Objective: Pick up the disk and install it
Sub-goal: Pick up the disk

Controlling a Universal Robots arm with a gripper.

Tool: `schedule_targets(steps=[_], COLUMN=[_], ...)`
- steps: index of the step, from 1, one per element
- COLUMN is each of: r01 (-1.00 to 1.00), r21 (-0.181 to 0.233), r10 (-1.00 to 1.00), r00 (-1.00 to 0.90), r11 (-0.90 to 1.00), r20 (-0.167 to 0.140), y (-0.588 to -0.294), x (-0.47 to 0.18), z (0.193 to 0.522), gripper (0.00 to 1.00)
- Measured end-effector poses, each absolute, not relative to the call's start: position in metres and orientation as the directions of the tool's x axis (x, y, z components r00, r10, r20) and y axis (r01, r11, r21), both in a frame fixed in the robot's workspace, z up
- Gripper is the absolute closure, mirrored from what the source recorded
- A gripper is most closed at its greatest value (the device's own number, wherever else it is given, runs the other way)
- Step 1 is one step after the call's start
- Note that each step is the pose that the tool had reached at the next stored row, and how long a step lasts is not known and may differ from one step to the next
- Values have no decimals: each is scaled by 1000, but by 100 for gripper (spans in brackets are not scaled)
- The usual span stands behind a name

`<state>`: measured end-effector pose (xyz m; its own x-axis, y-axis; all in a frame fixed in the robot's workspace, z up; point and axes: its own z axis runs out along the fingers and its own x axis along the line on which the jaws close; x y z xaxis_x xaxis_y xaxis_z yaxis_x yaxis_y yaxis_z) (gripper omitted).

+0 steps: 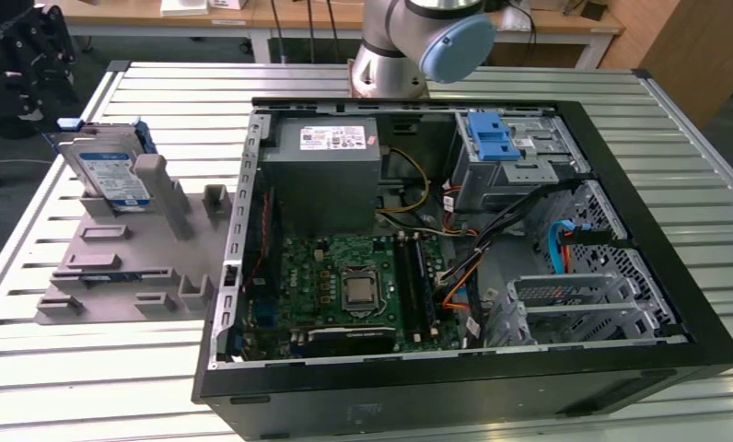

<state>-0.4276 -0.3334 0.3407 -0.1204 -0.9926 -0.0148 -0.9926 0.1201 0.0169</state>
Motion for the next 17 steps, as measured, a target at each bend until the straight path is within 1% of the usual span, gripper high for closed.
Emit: schedule_targets(steps=[17], r01=[-993], r21=[17], r10=[-993], r00=[-120], r11=[120], r20=[-15], y=[-332], x=[-430], z=[331], gripper=[46])
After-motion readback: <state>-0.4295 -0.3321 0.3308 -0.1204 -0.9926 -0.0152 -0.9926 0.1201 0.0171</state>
